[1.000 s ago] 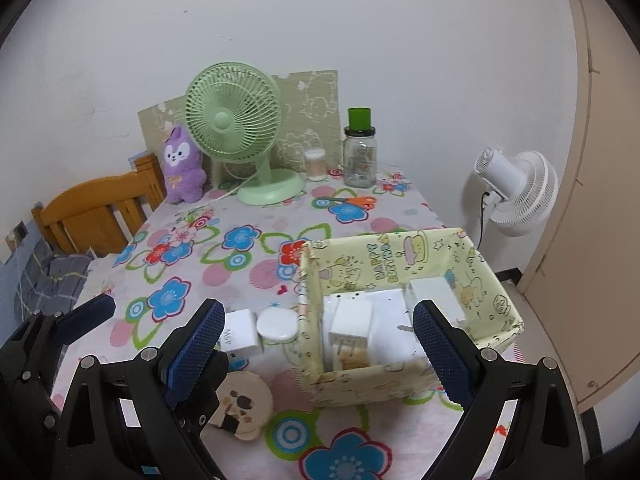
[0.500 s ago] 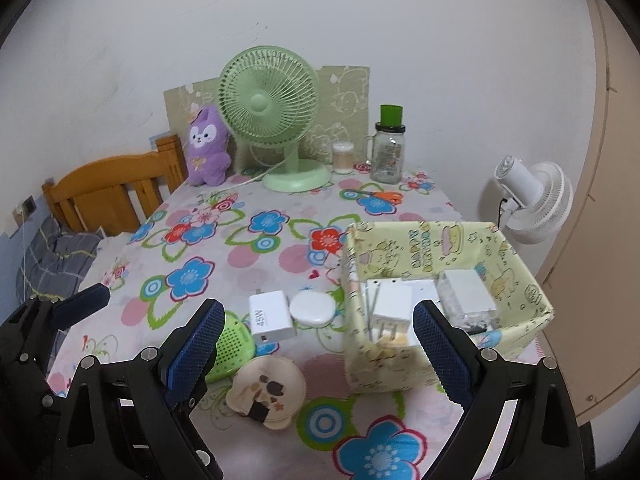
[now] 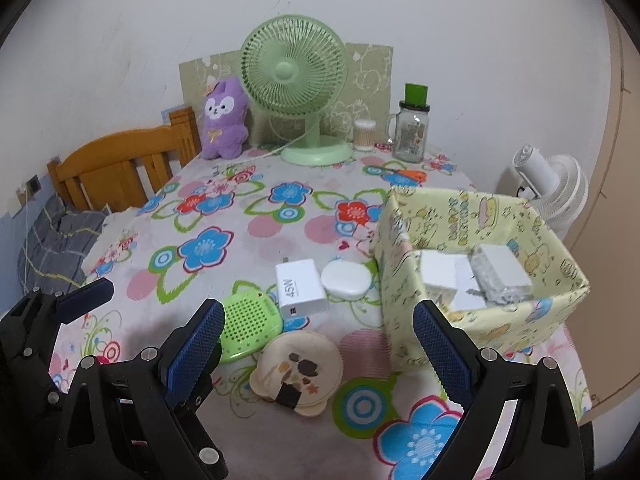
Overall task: Organize rigid objects
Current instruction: 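Move the right tool to the round beige compact case and close on it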
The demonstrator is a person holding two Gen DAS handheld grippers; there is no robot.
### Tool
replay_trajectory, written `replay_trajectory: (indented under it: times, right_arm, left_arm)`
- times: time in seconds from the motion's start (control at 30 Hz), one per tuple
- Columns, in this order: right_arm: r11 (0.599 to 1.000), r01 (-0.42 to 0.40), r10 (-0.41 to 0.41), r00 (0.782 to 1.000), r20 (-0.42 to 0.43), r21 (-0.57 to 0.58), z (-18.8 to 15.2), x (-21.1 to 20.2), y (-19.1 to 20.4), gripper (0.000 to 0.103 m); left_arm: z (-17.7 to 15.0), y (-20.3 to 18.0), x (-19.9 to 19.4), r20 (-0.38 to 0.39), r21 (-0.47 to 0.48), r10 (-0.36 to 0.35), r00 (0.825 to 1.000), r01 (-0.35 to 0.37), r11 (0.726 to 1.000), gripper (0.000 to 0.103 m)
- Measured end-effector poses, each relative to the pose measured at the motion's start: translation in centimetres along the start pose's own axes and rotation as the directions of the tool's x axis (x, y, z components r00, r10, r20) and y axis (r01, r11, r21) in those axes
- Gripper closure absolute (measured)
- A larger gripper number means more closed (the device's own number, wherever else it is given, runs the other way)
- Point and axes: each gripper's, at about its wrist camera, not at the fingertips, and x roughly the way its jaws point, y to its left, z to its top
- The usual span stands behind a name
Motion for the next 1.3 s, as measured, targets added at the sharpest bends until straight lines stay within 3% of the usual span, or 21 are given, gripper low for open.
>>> replay_trajectory:
  times: [0.8,1.3]
  right_arm:
    - [1.0,0.012,-0.012,0.992,-0.128,0.0,-3.1,5.8,1.0,0.006]
    - [0.998,0.058,-0.048,0.969,-0.243,0.031,-4.0,9.1,0.9,0.007]
  left_arm:
    - [-3.2,0.8,4.9,-0.107,0.011,0.004,0.994,-0.003,1.0,0.0]
    - [-4.1,0.4,6.3,-0.139,0.037,-0.016,0.99,0.021,0.999,0.0]
